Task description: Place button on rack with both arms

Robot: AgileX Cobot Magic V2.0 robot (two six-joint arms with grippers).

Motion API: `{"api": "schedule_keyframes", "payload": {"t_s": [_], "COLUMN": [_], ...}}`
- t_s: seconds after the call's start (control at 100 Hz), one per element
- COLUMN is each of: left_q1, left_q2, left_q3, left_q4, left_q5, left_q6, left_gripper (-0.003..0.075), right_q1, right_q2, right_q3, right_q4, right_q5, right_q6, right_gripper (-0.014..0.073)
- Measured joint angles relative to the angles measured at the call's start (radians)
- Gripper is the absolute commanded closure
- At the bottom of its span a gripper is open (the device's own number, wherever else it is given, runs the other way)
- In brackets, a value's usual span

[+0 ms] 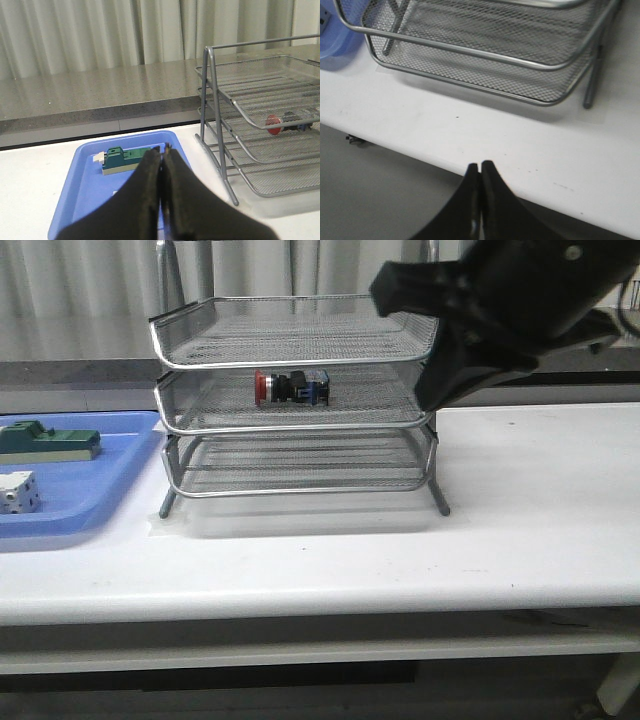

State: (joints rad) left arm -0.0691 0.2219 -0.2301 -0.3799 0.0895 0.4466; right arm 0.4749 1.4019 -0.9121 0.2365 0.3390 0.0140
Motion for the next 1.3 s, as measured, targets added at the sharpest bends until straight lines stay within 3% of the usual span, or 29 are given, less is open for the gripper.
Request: {"api": "schedule_keyframes", "payload": {"t_s": [0.56, 0.85, 1.3], "left_q1": [0.000, 0.000, 0.000], "left_q2": [0.000, 0.000, 0.000], "left_q3": [0.000, 0.000, 0.000], "left_q4": [0.000, 0.000, 0.000], "left_q5": [0.000, 0.000, 0.000], "left_q6": [0.000, 0.000, 0.000], "left_gripper": [0.0741, 0.0741, 0.0741], "right_q1": [-0.257, -0.270, -0.270], "right_q2": [-0.545, -0.752, -0.778], "right_q3": [0.298, 0.355, 0.355], "right_q4": [-0.040, -0.040, -0.040], "right_q5": [0.023, 0.047, 0.062], "right_q6": [-0.002, -0.002, -0.002], "right_gripper": [0.0651, 0.0651, 0.0651]}}
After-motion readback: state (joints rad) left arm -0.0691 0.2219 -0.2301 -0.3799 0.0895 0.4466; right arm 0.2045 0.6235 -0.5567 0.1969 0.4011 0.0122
